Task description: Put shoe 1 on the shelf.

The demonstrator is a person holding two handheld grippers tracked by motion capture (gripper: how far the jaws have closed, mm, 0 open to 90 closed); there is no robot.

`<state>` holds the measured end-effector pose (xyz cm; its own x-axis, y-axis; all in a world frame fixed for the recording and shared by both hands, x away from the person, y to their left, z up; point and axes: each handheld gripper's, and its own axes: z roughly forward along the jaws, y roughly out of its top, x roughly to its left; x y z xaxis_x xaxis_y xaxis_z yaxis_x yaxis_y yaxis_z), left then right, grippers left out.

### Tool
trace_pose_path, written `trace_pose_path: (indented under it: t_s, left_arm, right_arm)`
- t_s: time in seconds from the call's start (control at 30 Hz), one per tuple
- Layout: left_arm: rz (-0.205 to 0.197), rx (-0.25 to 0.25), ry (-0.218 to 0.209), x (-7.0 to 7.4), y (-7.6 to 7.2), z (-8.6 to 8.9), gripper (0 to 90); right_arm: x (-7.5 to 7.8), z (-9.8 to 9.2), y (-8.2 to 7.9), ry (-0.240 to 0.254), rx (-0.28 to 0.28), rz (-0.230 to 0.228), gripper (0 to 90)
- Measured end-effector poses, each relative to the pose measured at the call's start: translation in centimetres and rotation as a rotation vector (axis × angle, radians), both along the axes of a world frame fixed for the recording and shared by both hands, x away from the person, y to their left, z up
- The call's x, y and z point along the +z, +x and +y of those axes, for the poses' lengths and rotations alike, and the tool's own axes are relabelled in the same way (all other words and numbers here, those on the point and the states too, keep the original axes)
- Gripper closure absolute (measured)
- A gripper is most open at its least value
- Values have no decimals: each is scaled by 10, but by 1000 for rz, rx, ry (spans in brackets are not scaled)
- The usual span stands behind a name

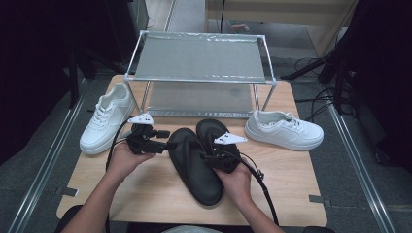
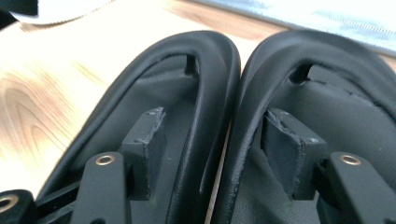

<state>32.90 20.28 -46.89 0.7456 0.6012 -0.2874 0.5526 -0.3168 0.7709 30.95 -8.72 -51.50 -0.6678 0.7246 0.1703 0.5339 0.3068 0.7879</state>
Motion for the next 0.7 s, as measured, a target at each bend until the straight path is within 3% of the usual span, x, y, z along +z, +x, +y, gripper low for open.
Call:
trace_pose_path:
  t_s: [0.33, 0.43, 0.7]
  left_arm:
    - [-2, 6, -5, 1, 3, 0, 378]
    - [1, 8, -5, 1, 3, 0, 378]
    - [-2, 20, -4, 1, 4, 2, 380]
  right_arm:
    - [-12, 8, -5, -69, 8, -7, 486]
    - [-13, 8, -6, -87, 2, -42, 536]
    - [-12, 6, -6, -87, -3, -30, 635]
